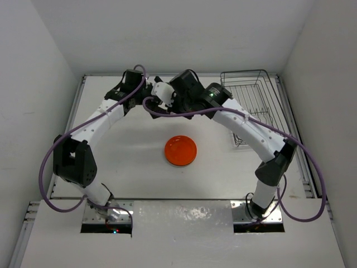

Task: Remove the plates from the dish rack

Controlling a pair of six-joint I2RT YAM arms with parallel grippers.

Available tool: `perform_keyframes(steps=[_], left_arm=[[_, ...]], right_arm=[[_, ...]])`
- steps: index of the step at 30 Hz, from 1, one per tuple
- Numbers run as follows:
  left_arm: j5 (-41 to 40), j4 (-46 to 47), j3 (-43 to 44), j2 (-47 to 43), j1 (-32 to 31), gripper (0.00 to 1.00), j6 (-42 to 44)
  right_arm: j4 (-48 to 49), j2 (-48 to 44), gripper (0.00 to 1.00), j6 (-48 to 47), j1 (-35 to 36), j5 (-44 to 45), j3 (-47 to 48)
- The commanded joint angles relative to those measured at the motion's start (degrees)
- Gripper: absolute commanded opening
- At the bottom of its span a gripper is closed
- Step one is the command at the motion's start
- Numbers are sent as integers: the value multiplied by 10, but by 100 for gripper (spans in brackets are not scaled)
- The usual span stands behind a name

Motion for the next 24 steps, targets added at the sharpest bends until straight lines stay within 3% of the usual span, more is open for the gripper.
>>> perform_keyframes(steps=[1,6,8,9,13,18,21,24], left_arm=[[-9,23,-1,-10,1,85,4],[-12,26,-2,-7,4,81,6],[-13,31,-4,-4,5,56,6],[-15,32,-5,-3,5,38,9],[-11,33,-20,3,5,25,19],[-3,38,-49,1,4,27,30],[-9,29,-54,-3,4,47,41],[-12,26,-52,-3,5,53,46]], right_arm=[[21,2,0,8,5,39,0],[64,-32,0,17,6,-4,-71],[89,-44,0,19,9,-13,-95],[107,-48,0,20,11,-15,-110],[176,-76,0,31,22,-21,-158],[223,-82,0,46,26,-13,-182],[221,-72,0,48,27,0,-182],[216,-65,0,46,26,-2,-181]])
